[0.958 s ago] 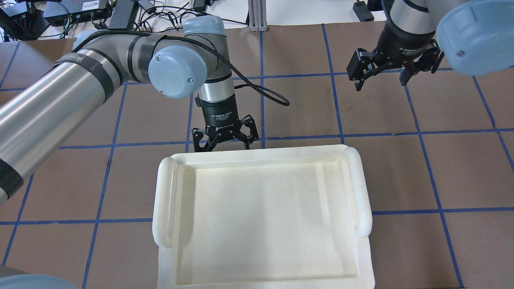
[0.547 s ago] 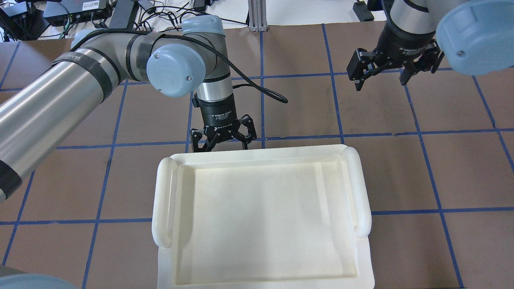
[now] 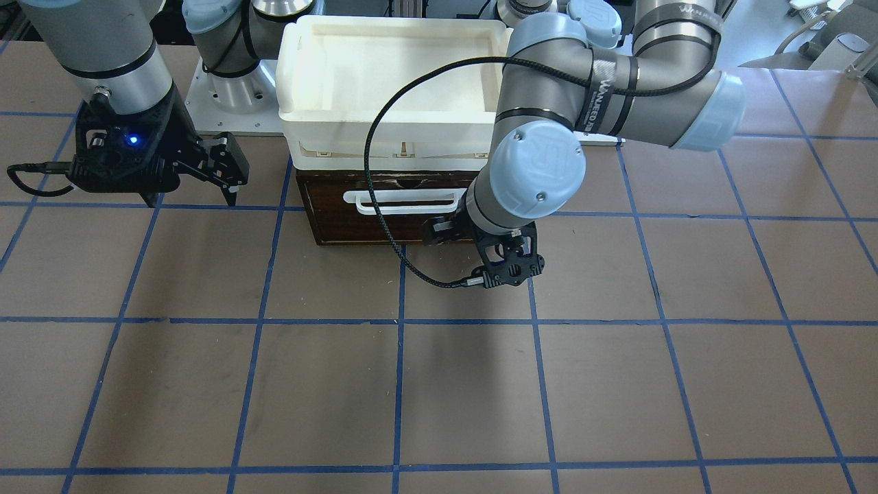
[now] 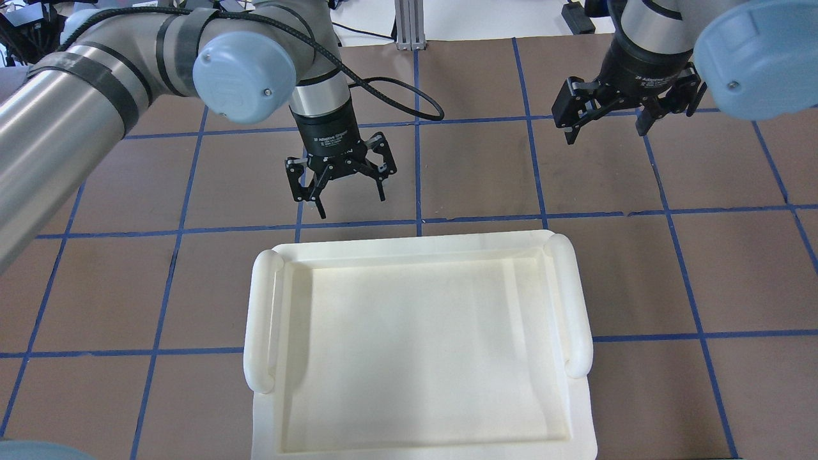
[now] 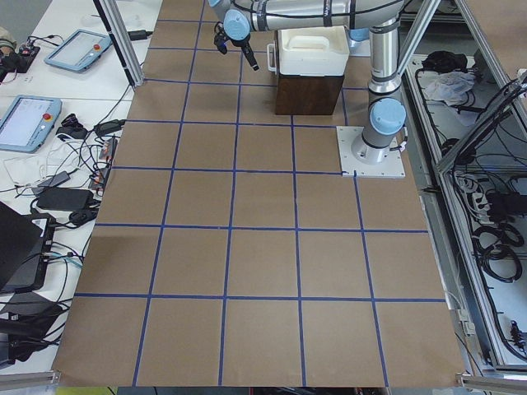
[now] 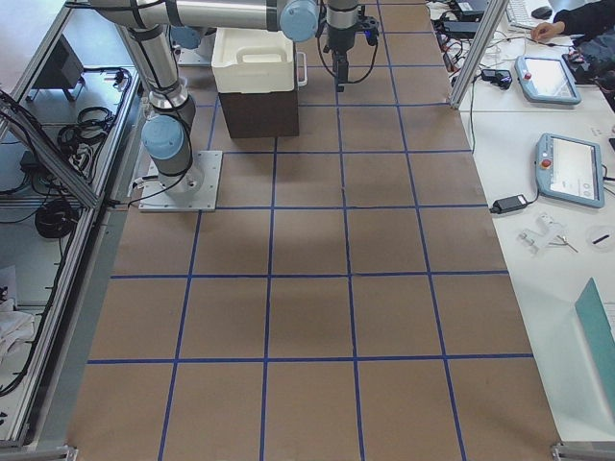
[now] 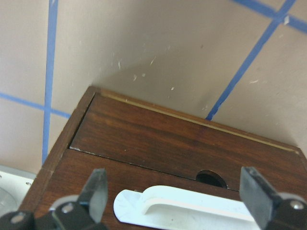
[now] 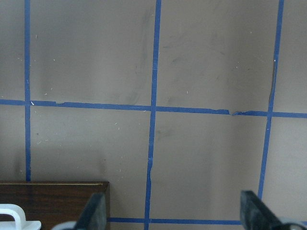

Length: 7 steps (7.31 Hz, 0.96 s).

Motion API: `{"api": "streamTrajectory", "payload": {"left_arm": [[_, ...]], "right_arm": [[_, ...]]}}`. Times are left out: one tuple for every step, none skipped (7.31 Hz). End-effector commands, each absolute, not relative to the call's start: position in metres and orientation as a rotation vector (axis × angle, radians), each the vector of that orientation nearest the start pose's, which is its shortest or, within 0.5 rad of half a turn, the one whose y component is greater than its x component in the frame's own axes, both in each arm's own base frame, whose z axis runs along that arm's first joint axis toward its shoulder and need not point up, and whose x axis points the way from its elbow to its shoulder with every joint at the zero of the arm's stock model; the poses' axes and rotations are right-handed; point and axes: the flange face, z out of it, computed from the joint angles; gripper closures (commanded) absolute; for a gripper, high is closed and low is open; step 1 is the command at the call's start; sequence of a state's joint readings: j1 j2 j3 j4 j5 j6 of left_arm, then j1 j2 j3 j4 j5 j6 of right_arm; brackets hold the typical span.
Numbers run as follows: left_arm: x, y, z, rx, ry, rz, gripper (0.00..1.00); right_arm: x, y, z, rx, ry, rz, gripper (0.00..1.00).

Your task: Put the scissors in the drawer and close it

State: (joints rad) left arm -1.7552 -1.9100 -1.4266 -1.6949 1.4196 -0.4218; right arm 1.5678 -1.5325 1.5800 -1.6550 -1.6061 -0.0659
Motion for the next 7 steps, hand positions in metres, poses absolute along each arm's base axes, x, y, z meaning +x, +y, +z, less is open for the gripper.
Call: {"api": "streamTrajectory", "payload": {"left_arm": [[-0.190,-0.562,0.422,-0.184,3.149,0.319,0.00],[-0.175,-0.560,0.452,-0.162,3.075,0.115,0.00],[-0.172,-0.550,0.470,-0.166,3.075,0.052,0.00],[-0.169,-0.534,0.493,-0.170,3.078,0.000,0.00],[-0.168,-0.518,0.514,-0.188,3.080,-0.054,0.00],[-0.165,-0.504,0.530,-0.187,3.079,-0.085,0.00],[-0.157,-0.497,0.532,-0.186,3.080,-0.072,0.00]], "right_arm": [[0.128,-0.512,0.473,-0.099,3.176,-0.059,0.00],[0.128,-0.512,0.473,-0.099,3.176,-0.057,0.00],[0.128,-0.512,0.473,-0.099,3.176,-0.059,0.00],[0.128,-0.512,0.473,-0.099,3.176,-0.057,0.00],[0.128,-0.512,0.473,-0.099,3.176,-0.061,0.00],[0.128,-0.512,0.473,-0.099,3.176,-0.066,0.00],[0.129,-0.512,0.473,-0.094,3.173,-0.064,0.00]]}}
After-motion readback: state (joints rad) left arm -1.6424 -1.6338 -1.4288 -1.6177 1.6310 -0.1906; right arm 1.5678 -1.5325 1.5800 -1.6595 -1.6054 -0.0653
